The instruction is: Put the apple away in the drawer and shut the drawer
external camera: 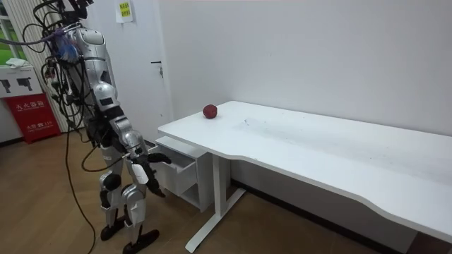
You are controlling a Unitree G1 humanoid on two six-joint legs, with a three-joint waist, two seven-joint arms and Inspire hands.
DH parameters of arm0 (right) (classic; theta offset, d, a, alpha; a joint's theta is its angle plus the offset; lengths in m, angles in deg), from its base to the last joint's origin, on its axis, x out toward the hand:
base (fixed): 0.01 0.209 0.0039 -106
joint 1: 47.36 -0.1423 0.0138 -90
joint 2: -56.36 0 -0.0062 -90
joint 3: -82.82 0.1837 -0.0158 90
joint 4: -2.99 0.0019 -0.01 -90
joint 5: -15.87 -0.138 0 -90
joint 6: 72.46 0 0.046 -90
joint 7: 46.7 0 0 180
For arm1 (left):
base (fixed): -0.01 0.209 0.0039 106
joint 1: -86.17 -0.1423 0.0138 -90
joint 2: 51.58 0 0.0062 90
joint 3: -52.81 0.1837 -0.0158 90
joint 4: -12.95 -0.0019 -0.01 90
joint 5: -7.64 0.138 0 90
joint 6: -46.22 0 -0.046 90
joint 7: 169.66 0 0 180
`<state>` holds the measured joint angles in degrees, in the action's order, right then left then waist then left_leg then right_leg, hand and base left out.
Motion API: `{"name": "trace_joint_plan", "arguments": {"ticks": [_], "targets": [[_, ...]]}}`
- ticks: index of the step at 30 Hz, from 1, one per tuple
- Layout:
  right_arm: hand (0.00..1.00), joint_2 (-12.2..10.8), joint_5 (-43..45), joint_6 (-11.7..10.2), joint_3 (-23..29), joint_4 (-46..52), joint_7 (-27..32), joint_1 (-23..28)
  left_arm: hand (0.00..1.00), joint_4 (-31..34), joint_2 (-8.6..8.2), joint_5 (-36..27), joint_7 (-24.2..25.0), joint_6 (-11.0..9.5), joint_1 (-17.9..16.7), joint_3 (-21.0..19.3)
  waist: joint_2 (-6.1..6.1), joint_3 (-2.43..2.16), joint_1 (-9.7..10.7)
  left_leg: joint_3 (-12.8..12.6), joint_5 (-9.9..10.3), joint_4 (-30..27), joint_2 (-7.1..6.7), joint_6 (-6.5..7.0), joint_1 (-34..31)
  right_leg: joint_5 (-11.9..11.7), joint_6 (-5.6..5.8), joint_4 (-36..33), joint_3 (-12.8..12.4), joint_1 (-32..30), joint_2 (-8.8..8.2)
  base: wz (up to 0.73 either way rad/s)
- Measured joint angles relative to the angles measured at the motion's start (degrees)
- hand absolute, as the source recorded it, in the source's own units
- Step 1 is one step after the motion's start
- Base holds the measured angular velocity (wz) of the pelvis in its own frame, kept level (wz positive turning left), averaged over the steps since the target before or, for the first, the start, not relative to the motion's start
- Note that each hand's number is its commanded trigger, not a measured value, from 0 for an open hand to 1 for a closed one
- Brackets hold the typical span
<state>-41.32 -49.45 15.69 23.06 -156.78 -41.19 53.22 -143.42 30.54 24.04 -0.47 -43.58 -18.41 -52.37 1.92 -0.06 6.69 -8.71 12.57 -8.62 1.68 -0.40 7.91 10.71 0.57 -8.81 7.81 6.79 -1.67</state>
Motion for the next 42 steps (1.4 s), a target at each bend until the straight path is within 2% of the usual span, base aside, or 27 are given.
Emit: {"name": "trace_joint_plan", "arguments": {"ticks": [1,4,9,13,16,23,29,31,32,34,35,37,42], "targets": [[0.0,0.0,-3.0,-0.3,2.8,1.5,1.6,-0.2,0.0,0.0,0.26,0.0,-0.2,0.0,-0.1,-0.5,0.12,-0.08,0.9,0.0,0.0,0.0,0.0,0.0,-0.2,0.0,0.01,0.0,-0.1,-0.2,-0.01,-0.04],[0.0,0.0,-8.5,-1.6,7.5,7.8,6.9,-0.8,0.0,0.5,1.21,-0.9,-1.0,-0.1,0.1,-0.4,0.39,-0.27,1.6,-0.9,0.0,0.0,0.05,0.01,-0.3,0.0,0.01,-0.8,-1.3,-0.7,0.12,-0.14],[0.0,0.7,-11.7,-3.7,11.7,15.5,15.0,-1.8,0.0,2.9,2.13,-1.1,-2.1,-0.2,-0.8,-0.4,0.53,-0.12,2.6,-2.2,0.0,-0.1,0.08,0.02,-0.3,0.0,0.04,-1.3,-2.2,-1.2,0.08,-0.1],[0.0,2.2,-12.6,-5.8,12.0,21.0,22.5,-2.3,0.0,6.9,2.1,-0.9,-2.1,-0.2,-1.5,-0.4,0.71,-0.02,2.7,-2.6,0.0,0.1,0.12,0.09,-1.5,0.0,0.03,-2.0,-2.7,-3.1,0.14,-0.06],[0.0,3.2,-13.1,-7.4,12.8,26.2,28.5,-2.4,0.0,7.1,2.1,-0.9,-2.1,-0.2,-1.5,-0.4,0.82,-0.11,2.7,-2.9,-0.1,0.2,0.14,0.11,-1.5,0.0,0.05,-2.0,-2.9,-3.3,0.22,-0.05],[0.0,4.2,-12.6,-11.0,14.0,38.3,36.9,-3.9,0.0,8.6,2.05,0.0,-2.1,-0.2,-1.6,-0.4,1.11,-0.06,3.5,-3.2,-0.1,-0.1,0.17,0.13,-2.7,-0.1,0.07,-1.8,-2.3,-4.0,0.17,0.03],[0.0,4.3,-0.2,-12.7,15.1,51.3,44.7,-4.9,0.0,9.0,2.06,0.0,-0.9,-1.1,-1.6,-0.4,0.78,-0.14,3.6,-3.0,-0.1,-0.2,0.15,0.13,-3.8,-0.1,0.07,-2.0,-1.9,-5.1,0.12,0.03],[0.0,4.5,9.1,-13.7,14.8,57.2,48.4,-4.5,0.0,8.9,2.02,0.1,-0.9,-1.5,-1.5,-0.3,0.53,-0.34,3.6,-2.9,-0.1,-0.6,0.15,0.13,-4.6,-0.1,0.04,-2.1,-1.9,-5.7,0.11,0.0],[0.0,4.5,12.5,-13.7,14.7,58.4,49.3,-4.4,0.0,8.7,1.99,0.2,-0.9,-1.7,-1.5,-0.2,0.54,-0.35,3.4,-2.9,-0.1,-0.6,0.15,0.13,-4.5,-0.1,0.04,-2.1,-1.9,-5.7,0.11,0.0],[0.0,5.1,24.8,-14.3,14.2,62.5,51.7,-4.0,0.0,8.2,1.98,0.6,-0.1,-1.9,-1.5,-0.2,0.26,-0.36,2.4,-3.3,-0.1,-0.6,0.17,0.14,-4.2,-0.1,0.04,-2.4,-2.4,-5.8,0.14,-0.09],[0.0,5.1,27.5,-14.4,14.0,63.3,51.8,-3.8,0.0,8.2,1.98,0.6,0.0,-1.9,-1.6,-0.1,0.35,-0.29,2.3,-3.3,-0.1,-0.6,0.17,0.14,-4.2,-0.1,0.04,-2.5,-2.5,-5.8,0.13,-0.07],[0.0,5.1,36.1,-14.4,10.8,67.8,52.6,-2.4,0.0,8.1,1.97,0.6,0.1,-1.9,-1.7,1.6,0.59,-0.12,1.7,-3.6,-0.1,-0.7,0.19,0.14,-4.0,-0.1,0.04,-2.8,-2.7,-6.0,0.14,-0.07],[0.0,5.1,48.1,-14.5,2.3,73.4,51.2,-1.3,0.0,6.6,1.97,0.6,0.2,-2.4,-1.2,5.7,0.75,0.02,0.0,-3.9,-0.1,-0.7,0.41,0.12,-3.3,-0.3,-0.04,-2.9,-3.1,-5.8,0.34,-0.05]]}}
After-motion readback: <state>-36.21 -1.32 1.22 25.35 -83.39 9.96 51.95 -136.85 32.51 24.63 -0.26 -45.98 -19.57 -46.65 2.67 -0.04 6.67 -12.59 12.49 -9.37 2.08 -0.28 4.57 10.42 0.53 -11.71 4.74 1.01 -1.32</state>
